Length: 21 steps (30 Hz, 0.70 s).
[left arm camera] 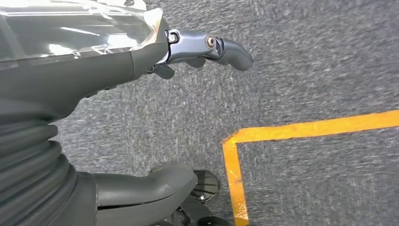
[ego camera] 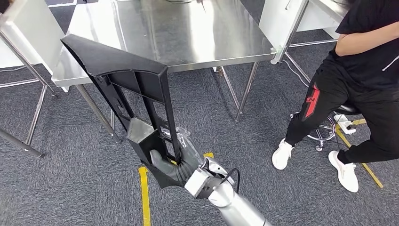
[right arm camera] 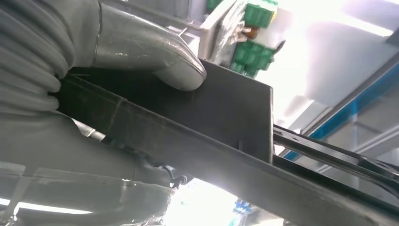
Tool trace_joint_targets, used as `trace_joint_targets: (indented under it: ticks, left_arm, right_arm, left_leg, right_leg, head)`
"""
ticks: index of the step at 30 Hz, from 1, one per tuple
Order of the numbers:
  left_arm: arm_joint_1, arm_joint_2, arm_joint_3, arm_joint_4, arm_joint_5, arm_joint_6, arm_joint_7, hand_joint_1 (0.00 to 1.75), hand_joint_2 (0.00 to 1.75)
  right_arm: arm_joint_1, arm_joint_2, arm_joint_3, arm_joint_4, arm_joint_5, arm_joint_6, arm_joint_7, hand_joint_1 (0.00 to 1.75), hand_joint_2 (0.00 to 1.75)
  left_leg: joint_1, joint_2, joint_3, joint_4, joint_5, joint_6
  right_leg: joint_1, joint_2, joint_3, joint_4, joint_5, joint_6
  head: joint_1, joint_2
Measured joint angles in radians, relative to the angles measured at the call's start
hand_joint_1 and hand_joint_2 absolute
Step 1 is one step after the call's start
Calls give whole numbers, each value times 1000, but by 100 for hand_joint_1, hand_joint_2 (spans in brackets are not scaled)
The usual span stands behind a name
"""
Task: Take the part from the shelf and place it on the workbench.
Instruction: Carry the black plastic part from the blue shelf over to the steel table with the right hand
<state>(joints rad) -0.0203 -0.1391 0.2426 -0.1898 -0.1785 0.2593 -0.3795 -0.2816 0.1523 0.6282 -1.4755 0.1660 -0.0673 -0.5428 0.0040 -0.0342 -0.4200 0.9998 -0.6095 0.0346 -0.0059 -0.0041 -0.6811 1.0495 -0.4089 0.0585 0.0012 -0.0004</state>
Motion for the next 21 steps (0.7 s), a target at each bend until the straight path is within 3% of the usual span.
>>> trace_joint_targets:
  ticks: [1,3,4,5,6,7,9,10,11,14,15,16,18,19,20,21]
  left_arm:
    - [-1,0,0,-1,0,0,-1,0,175]
    - [-7,1,0,-3,0,0,-1,0,175]
    - [-11,1,0,-3,-1,0,-1,0,175]
    - [-13,1,0,-4,-3,0,-1,0,175]
    - [-14,1,0,-4,-5,0,-1,0,175]
    - [-13,2,0,-4,-7,0,-1,0,175]
    - [-10,3,0,-3,-12,-1,-1,0,175]
    - [-10,5,0,-3,-14,-3,-1,0,175]
    - [-9,6,0,-3,-17,-5,-1,0,175]
    - [0,9,0,2,-20,-11,0,0,175]
    - [1,9,0,2,-19,-13,1,0,175]
    - [-2,9,0,1,-19,-14,2,0,175]
    - [-13,9,0,-2,-18,-14,4,0,175]
    - [-19,9,0,-4,-17,-12,4,0,175]
    - [-23,10,0,-4,-16,-10,5,0,175]
    - [-24,11,1,-4,-14,-8,6,0,175]
  right_arm:
    - [-2,2,0,0,0,-1,0,175,175]
    - [-8,10,0,-2,0,-3,0,175,175]
    - [-10,13,-1,-2,0,-4,0,175,175]
    - [-10,15,-1,-2,0,-5,0,175,175]
    - [-9,15,-1,-2,1,-6,1,175,175]
    - [-8,15,-1,-2,1,-6,2,175,175]
    - [-7,15,-1,-2,1,-9,4,175,175]
    - [-7,15,-1,-2,1,-12,5,175,175]
    - [-7,14,-1,-2,1,-14,5,175,175]
    - [-4,9,-1,1,2,-17,7,175,175]
    - [-3,9,-1,2,4,-17,9,175,175]
    - [-4,11,-1,3,6,-18,10,175,175]
    - [-12,22,0,2,12,-21,12,175,175]
    - [-17,27,2,2,15,-22,12,175,175]
    - [-21,31,5,2,18,-23,12,175,175]
    - [-23,32,8,4,20,-24,13,175,175]
  left_leg:
    - [-1,1,6,5,5,-6]
    - [-1,8,-26,80,55,-15]
    - [0,13,-71,150,85,-20]
    - [1,17,-122,219,97,-24]
    - [3,20,-171,270,83,-29]
    - [5,23,-216,301,46,-34]
    - [11,26,-279,298,-45,-41]
    - [14,28,-298,269,-63,-44]
    - [17,30,-310,224,-45,-45]
    - [20,42,-319,65,191,-42]
    - [18,45,-315,43,245,-37]
    - [14,45,-308,40,253,-30]
    - [10,40,-279,44,235,-11]
    - [9,38,-262,42,223,-3]
    - [9,35,-245,38,210,4]
    - [8,34,-227,35,195,9]
  right_leg:
    - [0,2,16,-8,-3,-20]
    - [-9,7,51,-29,-16,-46]
    - [-12,7,73,-43,-23,-56]
    - [-15,7,97,-58,-33,-63]
    - [-15,7,123,-71,-44,-68]
    - [-15,9,150,-84,-57,-71]
    - [-16,13,204,-99,-88,-69]
    - [-18,15,231,-103,-106,-66]
    - [-19,17,257,-104,-127,-63]
    - [-15,21,320,-104,-194,-48]
    - [-11,23,344,-106,-213,-41]
    - [-7,24,362,-99,-220,-31]
    - [-7,22,348,-27,-196,-8]
    - [-7,20,304,45,-176,-2]
    - [-9,18,247,125,-167,-4]
    - [-10,16,187,195,-175,-13]
  head:
    - [0,0]
    - [-1,0]
    - [-1,0]
    - [-1,0]
    - [-1,0]
    - [-2,0]
    - [-2,0]
    - [-2,0]
    - [-2,0]
    - [-4,0]
    - [-4,0]
    - [-4,0]
    - [-2,0]
    - [-2,0]
    - [-2,0]
    - [-1,0]
